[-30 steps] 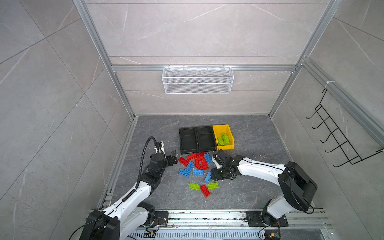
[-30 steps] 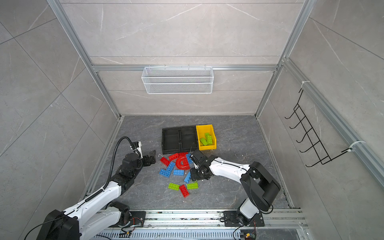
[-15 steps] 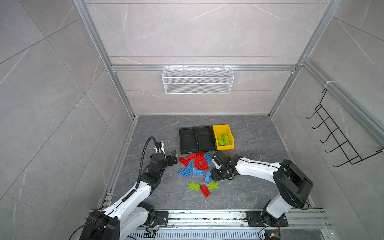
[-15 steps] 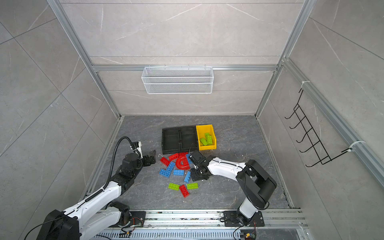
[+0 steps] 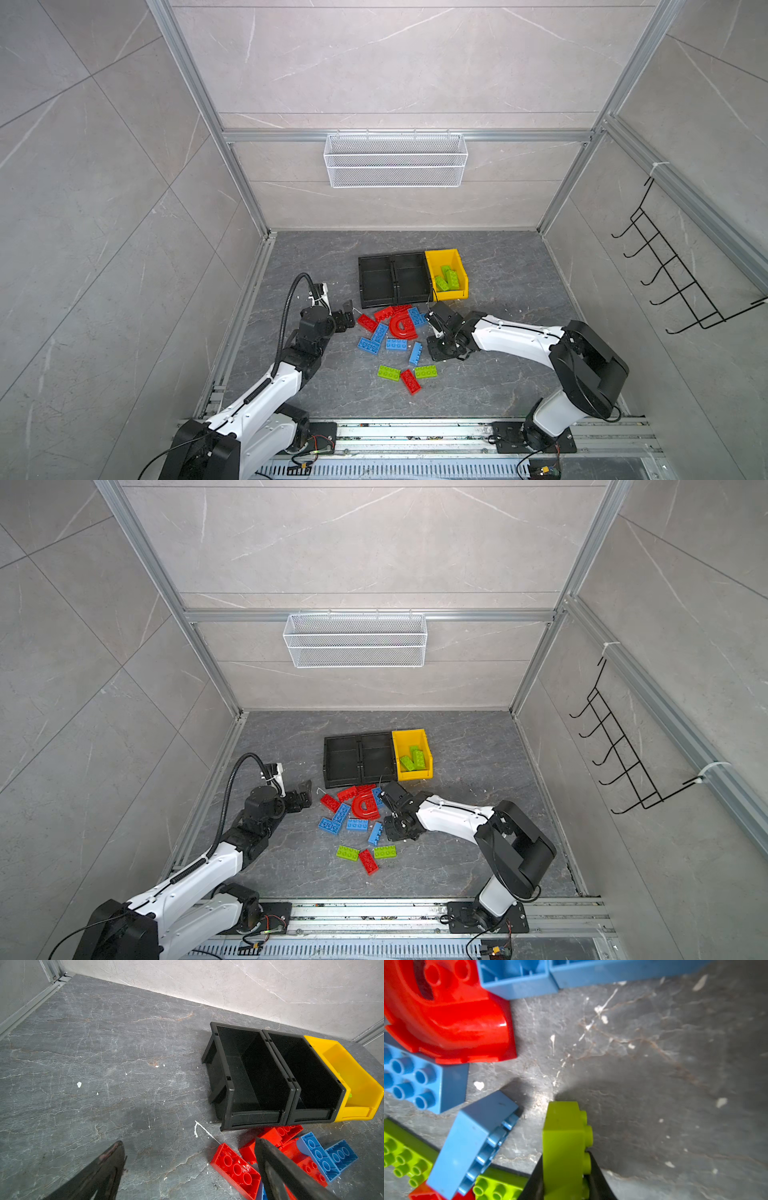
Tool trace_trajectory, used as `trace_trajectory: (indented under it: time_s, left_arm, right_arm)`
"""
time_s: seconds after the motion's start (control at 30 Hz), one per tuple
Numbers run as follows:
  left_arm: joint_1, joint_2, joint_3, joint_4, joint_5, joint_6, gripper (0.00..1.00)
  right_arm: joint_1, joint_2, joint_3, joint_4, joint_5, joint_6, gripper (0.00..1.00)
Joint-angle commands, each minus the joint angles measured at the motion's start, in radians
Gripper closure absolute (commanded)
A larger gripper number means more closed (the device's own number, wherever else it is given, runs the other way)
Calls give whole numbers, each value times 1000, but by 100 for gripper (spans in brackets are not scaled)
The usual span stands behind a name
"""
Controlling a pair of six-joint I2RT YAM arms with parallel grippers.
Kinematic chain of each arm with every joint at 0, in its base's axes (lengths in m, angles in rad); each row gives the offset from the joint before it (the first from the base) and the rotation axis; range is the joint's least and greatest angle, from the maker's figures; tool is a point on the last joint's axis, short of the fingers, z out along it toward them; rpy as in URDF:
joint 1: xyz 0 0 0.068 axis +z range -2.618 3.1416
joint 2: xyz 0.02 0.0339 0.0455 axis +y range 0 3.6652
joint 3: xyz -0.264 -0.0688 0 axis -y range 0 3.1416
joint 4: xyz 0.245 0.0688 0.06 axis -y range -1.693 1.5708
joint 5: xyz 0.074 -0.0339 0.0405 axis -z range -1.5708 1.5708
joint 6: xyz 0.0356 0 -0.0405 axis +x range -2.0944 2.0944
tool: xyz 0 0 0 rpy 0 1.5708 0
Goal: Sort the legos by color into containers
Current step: 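Carry the green brick over the yellow bin and release it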
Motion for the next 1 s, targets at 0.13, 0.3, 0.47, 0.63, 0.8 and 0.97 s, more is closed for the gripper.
trace_trajectory:
  time_s: [0.13,0.3,0.47,0.63,0.8,0.97]
  left_arm:
    - [2,-19,28,11,-2,-11,0]
    - [2,-16,29,13,1,-14,0]
    - [2,-15,32,6,5,-17,0]
    - [2,-7,32,8,1,-17,0]
    - [2,-10,31,8,-5,-12,0]
    - [2,-18,30,7,-8,-11,0]
  right_arm:
    - [-25,-96,86,-81,129,-79,73]
    - [-120,-147,162,-63,161,-161,73]
    - [-251,-106,258,9,92,-225,72]
    - [-347,12,382,74,40,-270,73]
    - [-399,165,542,75,13,-314,72]
    - [-426,290,660,57,-24,-323,71]
